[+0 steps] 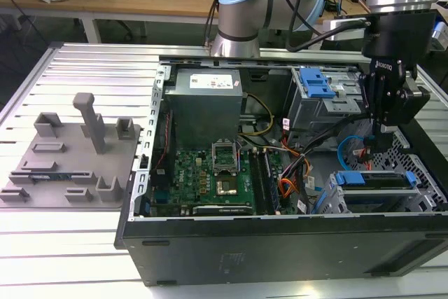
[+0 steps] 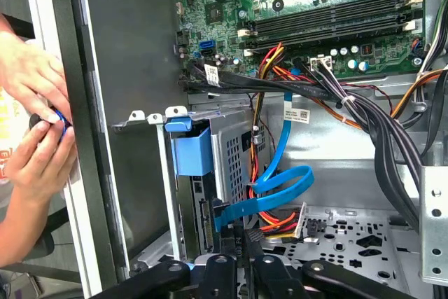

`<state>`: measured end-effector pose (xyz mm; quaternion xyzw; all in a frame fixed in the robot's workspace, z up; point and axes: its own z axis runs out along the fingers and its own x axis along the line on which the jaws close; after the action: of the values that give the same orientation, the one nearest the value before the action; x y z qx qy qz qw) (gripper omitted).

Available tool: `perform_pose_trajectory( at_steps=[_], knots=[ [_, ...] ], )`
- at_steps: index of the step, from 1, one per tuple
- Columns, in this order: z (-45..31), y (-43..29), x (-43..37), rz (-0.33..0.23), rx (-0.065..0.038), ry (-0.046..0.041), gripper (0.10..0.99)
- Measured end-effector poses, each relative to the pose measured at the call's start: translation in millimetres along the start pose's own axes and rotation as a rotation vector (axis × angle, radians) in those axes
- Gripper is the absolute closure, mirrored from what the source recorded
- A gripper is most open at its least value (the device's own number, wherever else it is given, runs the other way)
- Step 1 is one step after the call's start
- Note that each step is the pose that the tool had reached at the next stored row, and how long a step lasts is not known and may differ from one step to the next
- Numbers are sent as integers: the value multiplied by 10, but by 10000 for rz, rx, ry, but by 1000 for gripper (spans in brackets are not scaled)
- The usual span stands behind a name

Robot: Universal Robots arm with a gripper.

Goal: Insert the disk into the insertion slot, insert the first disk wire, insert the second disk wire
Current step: 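Insert the first disk wire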

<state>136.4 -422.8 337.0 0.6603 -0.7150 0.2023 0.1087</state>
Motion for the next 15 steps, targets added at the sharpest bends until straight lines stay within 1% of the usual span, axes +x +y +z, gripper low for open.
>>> perform_pose_trajectory(
  at_steps=[1, 2, 3, 5, 6, 8, 9, 10, 12, 13, 14, 15],
  knots=[
    [2, -6, -1, -2, -3, -2, 922],
    [5, -35, -4, -28, -59, 0, 922],
    [9, -67, -6, -65, -139, 4, 922],
    [12, -89, -6, -117, -257, -29, 922],
    [16, -97, 0, -148, -353, -120, 922],
    [28, -104, 24, -135, -398, -358, 922],
    [42, -111, 64, -108, -429, -651, 922],
    [59, -115, 106, -90, -442, -761, 922],
    [78, -136, 138, -91, -467, -824, 922],
    [85, -146, 149, -99, -499, -861, 922],
    [94, -160, 166, -123, -578, -932, 922],
    [108, -175, 187, -198, -797, -1053, 922]
  ],
)
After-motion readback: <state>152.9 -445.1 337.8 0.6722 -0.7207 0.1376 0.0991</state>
